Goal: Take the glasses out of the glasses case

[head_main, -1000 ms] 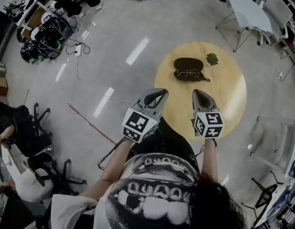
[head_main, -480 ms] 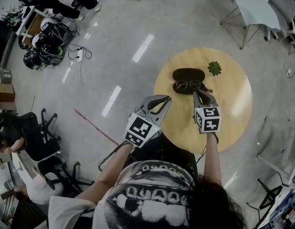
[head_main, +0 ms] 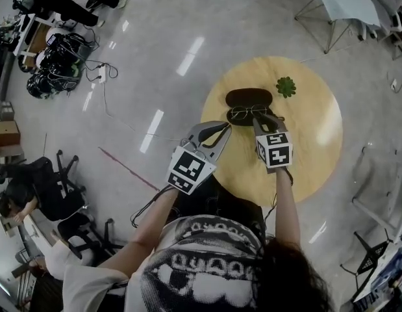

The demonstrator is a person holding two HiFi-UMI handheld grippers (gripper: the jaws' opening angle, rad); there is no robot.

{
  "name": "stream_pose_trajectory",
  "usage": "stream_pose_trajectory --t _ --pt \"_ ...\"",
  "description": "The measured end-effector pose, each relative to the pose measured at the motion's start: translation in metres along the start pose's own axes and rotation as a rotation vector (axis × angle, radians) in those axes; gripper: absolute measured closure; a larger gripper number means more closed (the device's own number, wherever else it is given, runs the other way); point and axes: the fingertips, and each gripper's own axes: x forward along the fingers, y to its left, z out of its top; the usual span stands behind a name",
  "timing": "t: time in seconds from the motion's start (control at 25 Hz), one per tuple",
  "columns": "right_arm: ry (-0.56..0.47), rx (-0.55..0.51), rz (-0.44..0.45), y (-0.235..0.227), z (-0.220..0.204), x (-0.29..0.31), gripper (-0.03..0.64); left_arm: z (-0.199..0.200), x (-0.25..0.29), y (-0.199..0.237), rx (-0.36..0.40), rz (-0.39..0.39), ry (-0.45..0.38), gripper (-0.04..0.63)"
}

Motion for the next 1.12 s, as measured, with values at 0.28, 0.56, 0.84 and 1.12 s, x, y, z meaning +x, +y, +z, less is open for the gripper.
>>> stream_pose_trajectory --t 0.28,0.56,0.84,1.12 --pt "0.129 -0.034 -0.016 -0.003 -0.012 0.029 0.505 0.000 0.009 0.005 -0.015 -0.039 0.002 0.574" --pt "0.280 -0.070 -0.076 -0.005 -0.034 0.049 0.488 -0.001 0.010 0.022 0.022 -0.114 0.014 0.575" --pt "0.340 -0.067 -0.103 -0.003 -0.040 0.053 0.505 0.007 0.002 0.058 0.033 -0.118 -0.003 0.575" --pt "0.299 0.040 -0.123 0.003 -0.043 0.055 0.606 0.010 -0.004 0.074 0.057 -0.149 -0.014 0.574"
